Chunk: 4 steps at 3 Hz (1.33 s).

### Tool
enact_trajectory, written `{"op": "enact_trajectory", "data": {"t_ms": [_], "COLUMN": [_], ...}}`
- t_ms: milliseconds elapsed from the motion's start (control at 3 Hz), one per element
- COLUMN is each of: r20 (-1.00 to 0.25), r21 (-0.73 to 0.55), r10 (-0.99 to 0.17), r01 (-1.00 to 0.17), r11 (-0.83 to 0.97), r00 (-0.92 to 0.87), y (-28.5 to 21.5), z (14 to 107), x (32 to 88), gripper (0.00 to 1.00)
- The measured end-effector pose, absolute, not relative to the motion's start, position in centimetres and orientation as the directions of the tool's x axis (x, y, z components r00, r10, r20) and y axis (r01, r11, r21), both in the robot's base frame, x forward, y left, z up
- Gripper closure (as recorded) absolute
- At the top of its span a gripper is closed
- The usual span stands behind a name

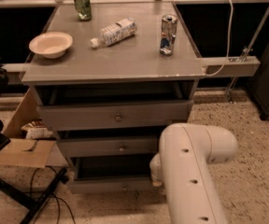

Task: Open bottom drawer

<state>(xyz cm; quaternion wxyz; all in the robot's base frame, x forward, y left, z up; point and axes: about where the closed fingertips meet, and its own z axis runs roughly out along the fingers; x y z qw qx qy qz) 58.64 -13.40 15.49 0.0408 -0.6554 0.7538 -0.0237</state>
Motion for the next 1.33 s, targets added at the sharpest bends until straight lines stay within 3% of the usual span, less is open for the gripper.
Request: {"op": "enact_trajectory", "data": {"t_ms": [1333], "r20": [-0.023], "r21": [-0.018], "r10": [-0.977], "r01": [-0.977], "r11": [0.212], "r00": [-0.211], "y": [-13.9], "z": [15.9], "x": [54.7], "gripper": [1.0]}}
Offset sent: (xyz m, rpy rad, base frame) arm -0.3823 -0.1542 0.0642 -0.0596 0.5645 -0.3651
